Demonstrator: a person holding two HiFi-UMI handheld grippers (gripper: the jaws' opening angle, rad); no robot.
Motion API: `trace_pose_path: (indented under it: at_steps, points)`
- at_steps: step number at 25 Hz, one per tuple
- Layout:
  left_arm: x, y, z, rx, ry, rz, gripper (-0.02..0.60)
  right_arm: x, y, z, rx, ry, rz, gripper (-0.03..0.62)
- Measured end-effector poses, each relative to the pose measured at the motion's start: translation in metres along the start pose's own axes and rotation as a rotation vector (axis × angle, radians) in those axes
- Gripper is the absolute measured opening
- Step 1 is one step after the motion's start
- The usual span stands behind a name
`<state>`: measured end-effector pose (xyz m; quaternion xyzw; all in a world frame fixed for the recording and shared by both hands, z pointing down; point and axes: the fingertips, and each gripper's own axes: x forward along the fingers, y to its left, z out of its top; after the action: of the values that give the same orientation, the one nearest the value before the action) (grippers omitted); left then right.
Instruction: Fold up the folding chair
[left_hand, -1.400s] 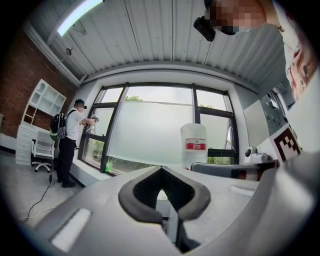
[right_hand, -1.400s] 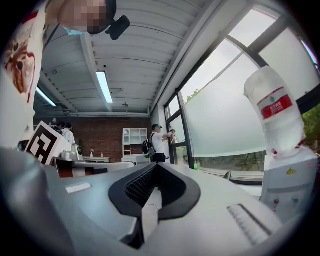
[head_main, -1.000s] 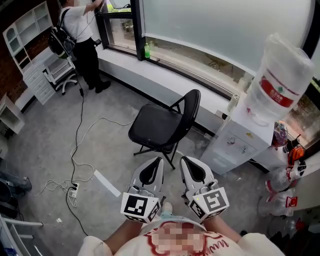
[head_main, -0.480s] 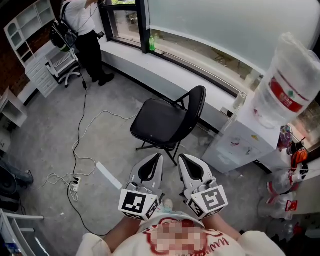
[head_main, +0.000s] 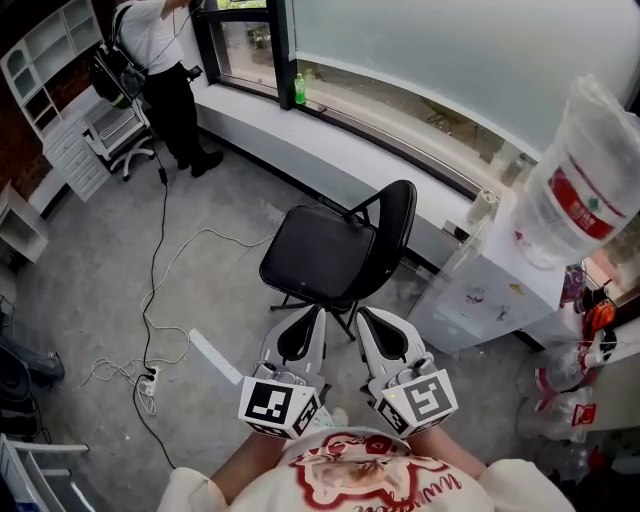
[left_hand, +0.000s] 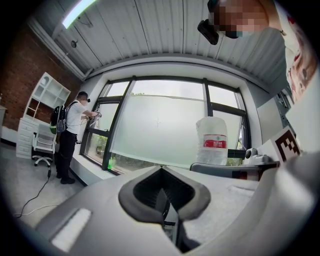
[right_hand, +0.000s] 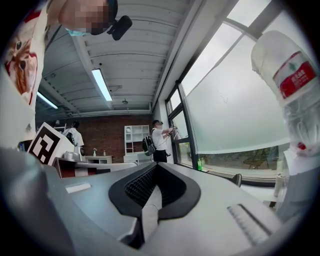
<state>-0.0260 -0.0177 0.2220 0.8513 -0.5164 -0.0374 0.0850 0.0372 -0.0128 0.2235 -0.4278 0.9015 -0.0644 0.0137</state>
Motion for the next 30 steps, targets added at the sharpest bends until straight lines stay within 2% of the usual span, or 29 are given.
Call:
trace_pose_path:
  at_steps: [8, 19, 25, 30]
  points:
    - [0.055, 0.060, 0.003, -0.007, 0.015, -0.047, 0.000, 0.072, -0.024, -0.002, 0.000, 0.005, -0.051, 0.025]
    - [0.146, 0.148, 0.035, 0.013, 0.052, -0.163, 0.000, 0.187, -0.066, 0.015, 0.031, -0.020, -0.180, 0.026]
    - [0.173, 0.168, 0.023, 0.002, 0.091, -0.236, 0.000, 0.214, -0.084, 0.005, 0.052, -0.014, -0.262, 0.026]
    - [0.185, 0.170, 0.017, -0.004, 0.119, -0.284, 0.000, 0.216, -0.093, -0.003, 0.062, -0.015, -0.318, 0.026]
